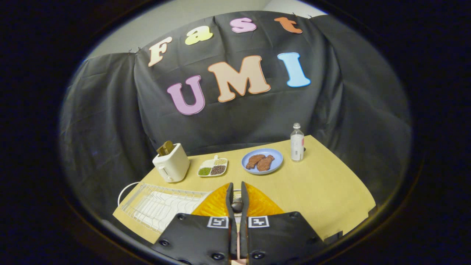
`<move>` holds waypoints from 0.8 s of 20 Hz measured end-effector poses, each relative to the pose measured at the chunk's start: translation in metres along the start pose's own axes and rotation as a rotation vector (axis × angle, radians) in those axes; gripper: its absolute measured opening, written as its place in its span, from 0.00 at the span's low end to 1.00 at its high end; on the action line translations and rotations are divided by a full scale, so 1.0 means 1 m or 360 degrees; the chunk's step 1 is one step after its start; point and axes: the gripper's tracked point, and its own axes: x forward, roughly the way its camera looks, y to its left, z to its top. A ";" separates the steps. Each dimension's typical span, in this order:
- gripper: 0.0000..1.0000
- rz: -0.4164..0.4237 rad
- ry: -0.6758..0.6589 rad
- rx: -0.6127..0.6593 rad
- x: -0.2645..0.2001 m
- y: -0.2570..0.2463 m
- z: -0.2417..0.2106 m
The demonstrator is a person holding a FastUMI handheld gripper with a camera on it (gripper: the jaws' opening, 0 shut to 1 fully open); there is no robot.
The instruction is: Take the plate from the dish rack, then take the spoon from the basket and place it into the plate.
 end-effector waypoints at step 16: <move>0.06 0.0037 0.0192 0.0017 -0.046 -0.047 -0.058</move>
